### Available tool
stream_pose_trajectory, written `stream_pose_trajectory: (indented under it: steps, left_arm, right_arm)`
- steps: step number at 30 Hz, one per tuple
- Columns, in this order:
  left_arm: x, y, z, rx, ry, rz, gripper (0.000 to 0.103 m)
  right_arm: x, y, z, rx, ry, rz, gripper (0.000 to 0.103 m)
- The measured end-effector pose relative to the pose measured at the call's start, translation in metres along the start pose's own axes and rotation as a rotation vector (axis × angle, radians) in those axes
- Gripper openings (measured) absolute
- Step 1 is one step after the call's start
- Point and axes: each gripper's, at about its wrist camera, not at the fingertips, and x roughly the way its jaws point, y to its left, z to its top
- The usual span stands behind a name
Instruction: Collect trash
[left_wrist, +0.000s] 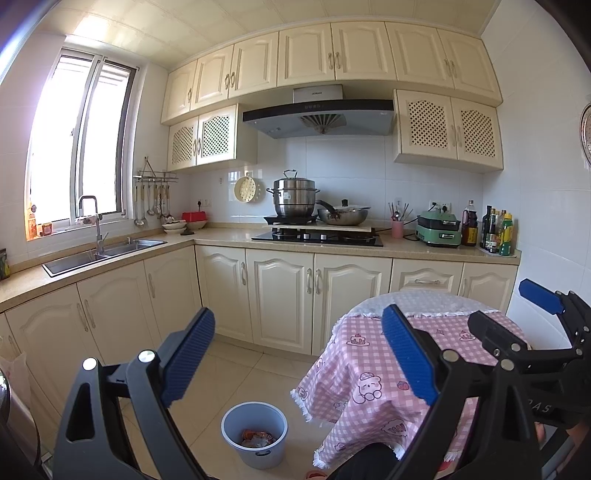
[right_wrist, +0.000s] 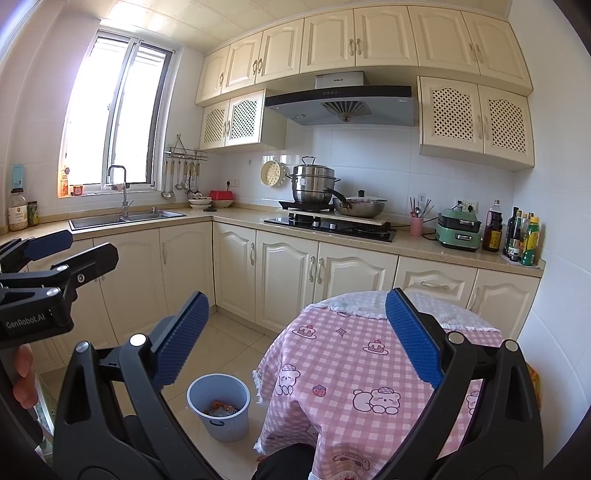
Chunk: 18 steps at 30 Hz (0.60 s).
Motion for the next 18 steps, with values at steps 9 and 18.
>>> stream_pose_trajectory:
  steps: [9,18]
  left_arm:
    - [0.0025,-0.0007,-0.0011,0.0,0.009,0.0,0.09]
    - [0.0077,-0.0013,-0.005,-0.003,0.024,0.002,0.09]
  right_arm:
    - [0.0003,-0.0015,-0.0023,0.007,0.004,0.001,0.095]
    - [0.0018,-0.0023,-0.005,0.016,0.014,0.003,0.095]
